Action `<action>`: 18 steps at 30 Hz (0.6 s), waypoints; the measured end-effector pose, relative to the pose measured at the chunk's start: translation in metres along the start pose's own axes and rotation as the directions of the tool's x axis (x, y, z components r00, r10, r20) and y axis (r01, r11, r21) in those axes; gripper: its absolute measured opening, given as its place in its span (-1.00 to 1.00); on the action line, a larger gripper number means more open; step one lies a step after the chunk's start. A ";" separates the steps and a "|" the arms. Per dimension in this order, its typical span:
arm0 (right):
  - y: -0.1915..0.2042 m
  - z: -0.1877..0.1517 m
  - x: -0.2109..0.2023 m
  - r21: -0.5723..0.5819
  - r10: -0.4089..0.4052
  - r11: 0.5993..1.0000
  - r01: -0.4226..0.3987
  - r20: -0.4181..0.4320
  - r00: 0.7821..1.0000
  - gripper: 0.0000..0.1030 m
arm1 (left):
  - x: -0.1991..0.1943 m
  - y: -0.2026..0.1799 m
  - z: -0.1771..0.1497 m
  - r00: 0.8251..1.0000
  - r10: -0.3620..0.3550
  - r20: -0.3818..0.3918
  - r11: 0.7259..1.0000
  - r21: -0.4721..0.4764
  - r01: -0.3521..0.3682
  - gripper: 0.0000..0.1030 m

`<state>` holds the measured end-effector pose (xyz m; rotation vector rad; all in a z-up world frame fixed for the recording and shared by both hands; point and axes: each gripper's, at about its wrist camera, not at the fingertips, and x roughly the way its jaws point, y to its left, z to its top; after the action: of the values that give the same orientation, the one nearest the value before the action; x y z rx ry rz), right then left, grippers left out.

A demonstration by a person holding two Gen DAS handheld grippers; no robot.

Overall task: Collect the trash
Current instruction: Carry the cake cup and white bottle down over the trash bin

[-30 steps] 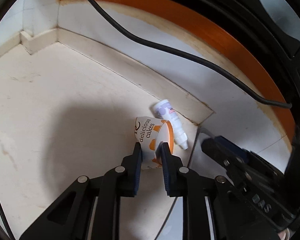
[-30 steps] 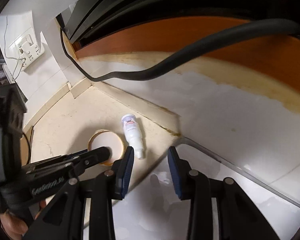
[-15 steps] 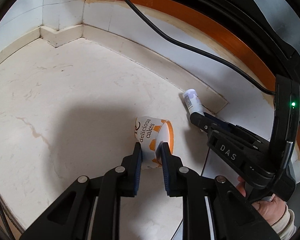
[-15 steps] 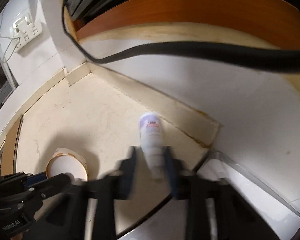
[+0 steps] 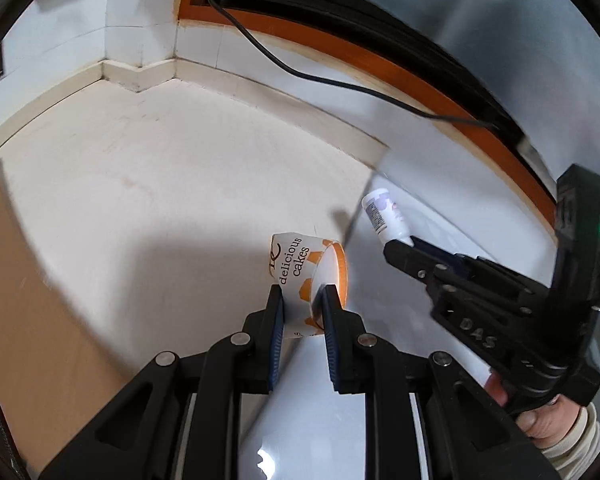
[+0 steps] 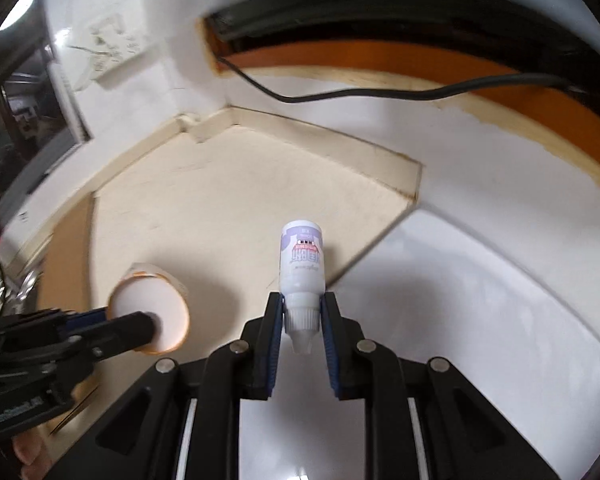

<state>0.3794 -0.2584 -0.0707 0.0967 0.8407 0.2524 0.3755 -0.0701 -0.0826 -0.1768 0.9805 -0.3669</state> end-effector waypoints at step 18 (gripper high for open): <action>0.133 -0.205 -0.133 -0.211 0.171 0.965 -0.156 0.055 0.984 -0.63 | -0.138 0.004 -0.222 0.989 0.031 0.144 0.995 0.091 -0.045 -0.68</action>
<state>0.1166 -0.1673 -0.0864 -0.0186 0.7300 0.4876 0.1222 -0.0105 -0.0984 -0.0971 0.8226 -0.3595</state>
